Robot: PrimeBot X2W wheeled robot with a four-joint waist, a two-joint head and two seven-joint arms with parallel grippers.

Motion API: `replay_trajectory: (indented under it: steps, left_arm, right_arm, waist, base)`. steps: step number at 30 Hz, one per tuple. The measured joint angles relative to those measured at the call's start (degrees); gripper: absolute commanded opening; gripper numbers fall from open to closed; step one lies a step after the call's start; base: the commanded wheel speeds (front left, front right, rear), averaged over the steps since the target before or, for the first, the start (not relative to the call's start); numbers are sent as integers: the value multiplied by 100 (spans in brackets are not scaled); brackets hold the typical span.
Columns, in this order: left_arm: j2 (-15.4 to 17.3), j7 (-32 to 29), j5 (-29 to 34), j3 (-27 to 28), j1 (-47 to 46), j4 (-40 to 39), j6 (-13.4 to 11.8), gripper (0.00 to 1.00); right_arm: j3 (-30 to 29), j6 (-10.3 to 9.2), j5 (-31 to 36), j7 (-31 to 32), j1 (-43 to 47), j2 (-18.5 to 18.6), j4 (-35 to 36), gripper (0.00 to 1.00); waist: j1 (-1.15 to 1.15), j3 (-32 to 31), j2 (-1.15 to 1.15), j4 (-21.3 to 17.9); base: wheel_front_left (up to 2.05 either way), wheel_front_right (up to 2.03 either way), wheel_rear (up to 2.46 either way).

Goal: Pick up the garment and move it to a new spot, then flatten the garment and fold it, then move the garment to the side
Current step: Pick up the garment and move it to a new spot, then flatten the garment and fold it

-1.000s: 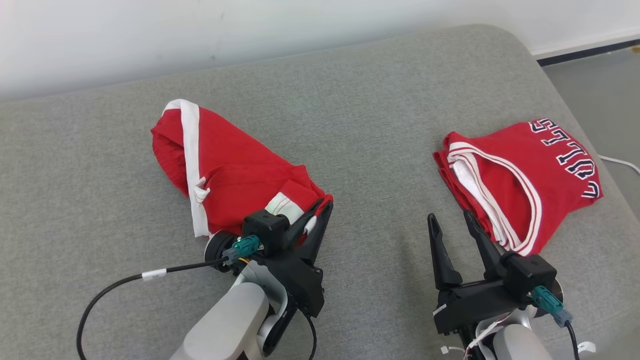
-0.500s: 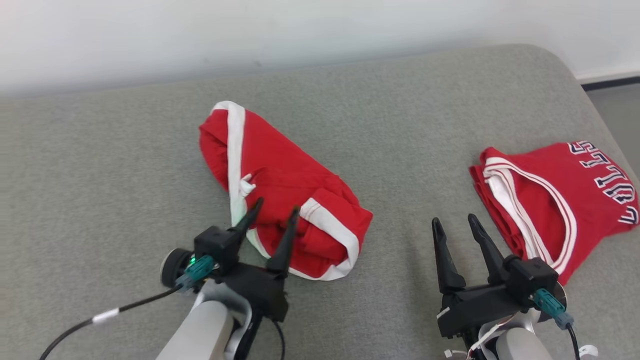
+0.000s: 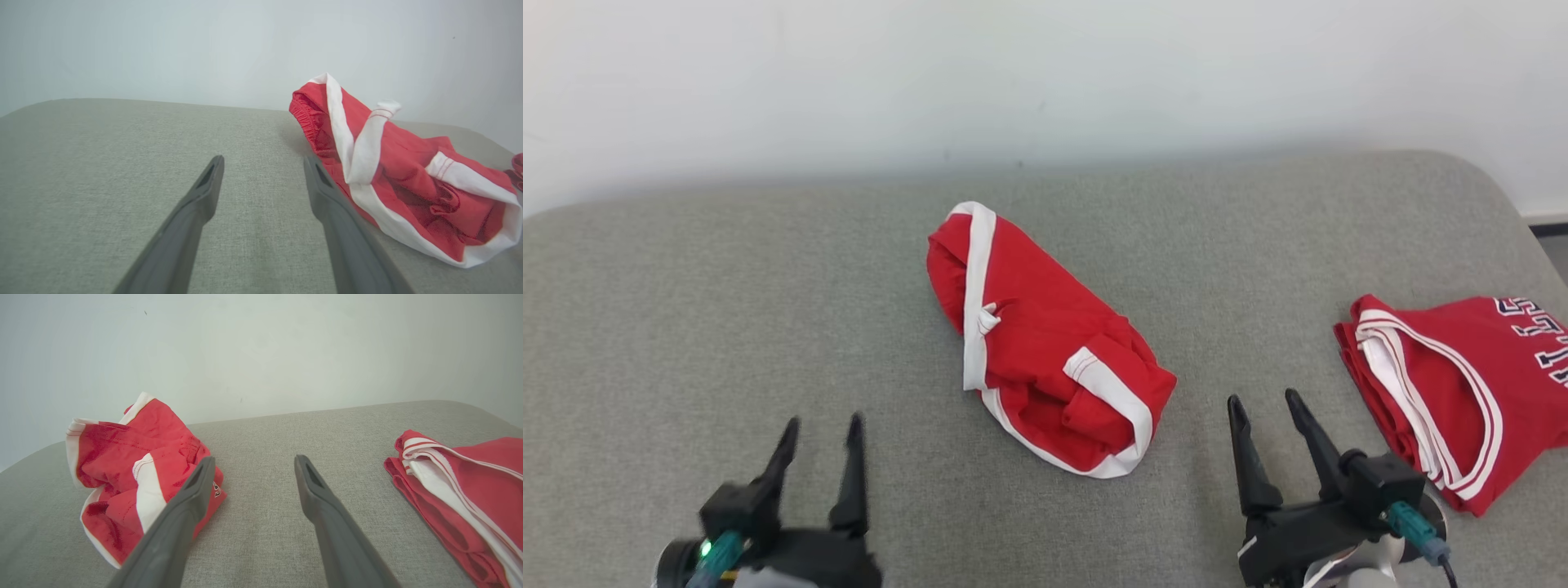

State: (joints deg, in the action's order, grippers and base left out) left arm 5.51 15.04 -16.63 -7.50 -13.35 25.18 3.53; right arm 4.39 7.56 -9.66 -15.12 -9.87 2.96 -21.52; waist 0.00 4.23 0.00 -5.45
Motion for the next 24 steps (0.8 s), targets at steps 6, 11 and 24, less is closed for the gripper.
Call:
replay_trajectory:
  steps: [6, 11, 24]
  left_arm:
    - [-1, 0, 327, 598, 759, -322, 7, 100]
    - [-98, 0, 445, 1027, 1262, -564, 7, 100]
    - [-242, 0, 609, 1370, 1672, -723, 129, 100]
  right_arm:
    - [-3, 0, -9, 0, 177, -1, -53, 100]
    - [-43, 0, -9, 0, 307, -7, -66, 100]
    - [-112, -1, 19, 0, 471, 0, -108, 100]
  waist:
    - [0, -275, 0, 110]
    - [0, -414, 0, 189]
    - [0, -451, 0, 429]
  base:
    - [0, 0, 0]
    - [0, 0, 0]
    - [0, 0, 0]
